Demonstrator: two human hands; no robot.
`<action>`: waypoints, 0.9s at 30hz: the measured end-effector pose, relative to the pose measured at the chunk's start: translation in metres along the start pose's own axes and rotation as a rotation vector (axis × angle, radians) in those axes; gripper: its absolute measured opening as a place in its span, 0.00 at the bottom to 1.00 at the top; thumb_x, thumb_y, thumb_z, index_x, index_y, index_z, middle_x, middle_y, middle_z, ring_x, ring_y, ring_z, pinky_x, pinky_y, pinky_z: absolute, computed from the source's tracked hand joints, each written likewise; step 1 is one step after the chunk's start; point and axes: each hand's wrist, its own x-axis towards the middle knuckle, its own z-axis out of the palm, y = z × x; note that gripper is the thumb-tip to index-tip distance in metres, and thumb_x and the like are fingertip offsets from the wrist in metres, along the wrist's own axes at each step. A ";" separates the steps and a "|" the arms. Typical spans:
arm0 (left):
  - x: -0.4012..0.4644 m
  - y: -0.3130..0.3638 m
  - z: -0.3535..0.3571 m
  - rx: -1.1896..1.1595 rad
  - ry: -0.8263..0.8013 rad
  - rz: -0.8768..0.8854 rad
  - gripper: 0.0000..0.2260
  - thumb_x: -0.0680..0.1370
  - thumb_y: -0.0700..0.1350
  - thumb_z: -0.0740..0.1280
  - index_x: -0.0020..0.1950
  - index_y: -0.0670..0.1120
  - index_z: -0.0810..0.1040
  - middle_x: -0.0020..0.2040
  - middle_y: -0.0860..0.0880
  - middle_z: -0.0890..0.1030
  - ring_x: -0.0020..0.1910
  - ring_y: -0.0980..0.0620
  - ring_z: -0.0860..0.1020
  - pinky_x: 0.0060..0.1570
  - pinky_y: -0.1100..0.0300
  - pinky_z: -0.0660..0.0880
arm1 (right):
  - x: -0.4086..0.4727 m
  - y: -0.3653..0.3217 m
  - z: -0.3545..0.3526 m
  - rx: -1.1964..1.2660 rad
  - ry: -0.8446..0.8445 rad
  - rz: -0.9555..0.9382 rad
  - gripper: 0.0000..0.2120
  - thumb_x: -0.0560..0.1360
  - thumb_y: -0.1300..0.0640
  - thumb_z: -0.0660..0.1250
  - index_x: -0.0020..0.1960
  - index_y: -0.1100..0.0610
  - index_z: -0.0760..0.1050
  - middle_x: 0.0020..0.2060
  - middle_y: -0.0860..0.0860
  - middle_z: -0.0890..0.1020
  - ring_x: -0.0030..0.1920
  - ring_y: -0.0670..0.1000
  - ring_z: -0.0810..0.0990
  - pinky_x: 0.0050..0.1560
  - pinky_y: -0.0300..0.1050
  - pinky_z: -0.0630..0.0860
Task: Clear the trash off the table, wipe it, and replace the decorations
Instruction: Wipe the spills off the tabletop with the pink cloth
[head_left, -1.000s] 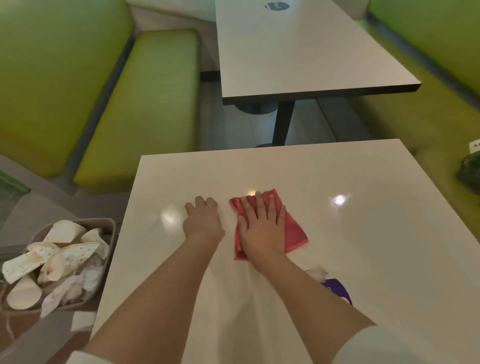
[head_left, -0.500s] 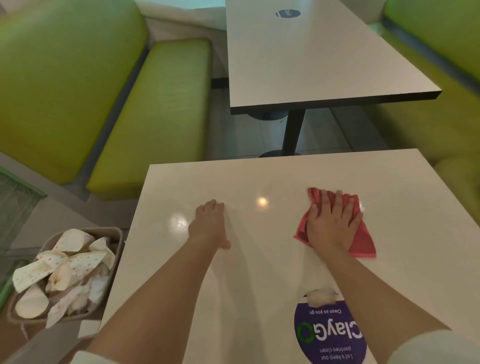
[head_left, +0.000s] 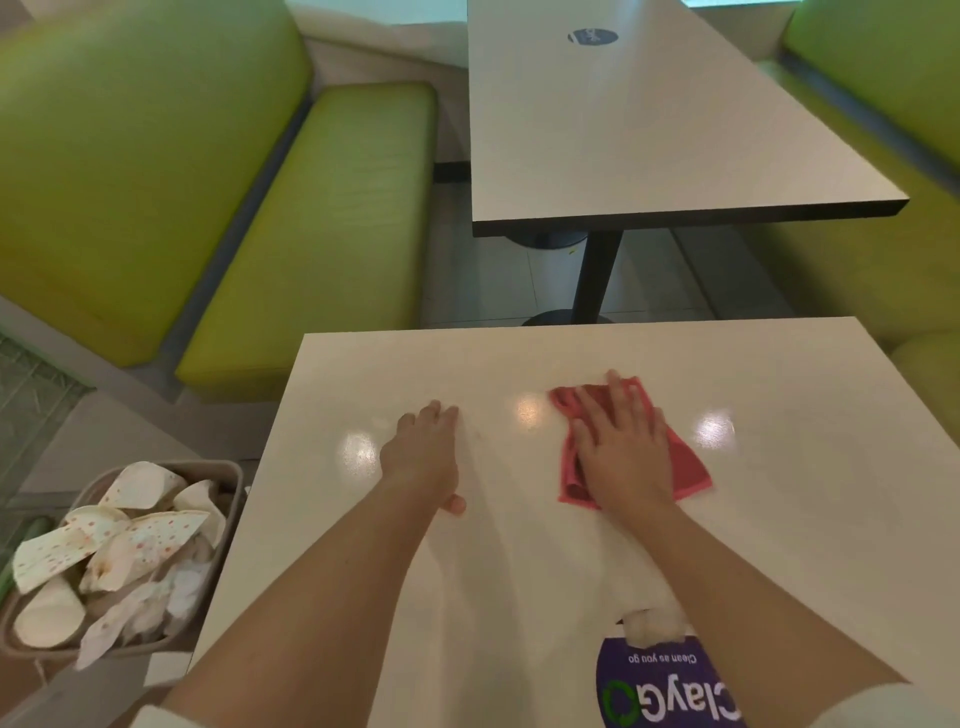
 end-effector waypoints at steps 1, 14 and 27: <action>0.002 -0.002 -0.001 -0.006 -0.008 0.007 0.56 0.65 0.53 0.81 0.80 0.51 0.45 0.80 0.52 0.47 0.78 0.46 0.50 0.67 0.49 0.67 | 0.003 0.020 -0.004 0.005 0.027 0.053 0.25 0.81 0.42 0.42 0.77 0.39 0.55 0.80 0.51 0.48 0.79 0.55 0.47 0.77 0.58 0.48; 0.014 -0.013 -0.005 -0.050 -0.056 0.062 0.61 0.60 0.54 0.83 0.80 0.53 0.44 0.80 0.55 0.43 0.79 0.46 0.42 0.71 0.45 0.63 | 0.039 -0.036 0.005 -0.004 -0.001 0.147 0.25 0.82 0.42 0.45 0.78 0.41 0.53 0.79 0.58 0.49 0.79 0.58 0.46 0.77 0.59 0.40; 0.018 -0.011 -0.008 0.051 -0.113 0.065 0.64 0.61 0.58 0.81 0.79 0.53 0.35 0.79 0.57 0.36 0.78 0.44 0.39 0.68 0.45 0.66 | 0.068 0.020 0.000 -0.001 0.045 0.171 0.24 0.82 0.43 0.44 0.78 0.41 0.53 0.79 0.52 0.51 0.79 0.55 0.48 0.77 0.59 0.46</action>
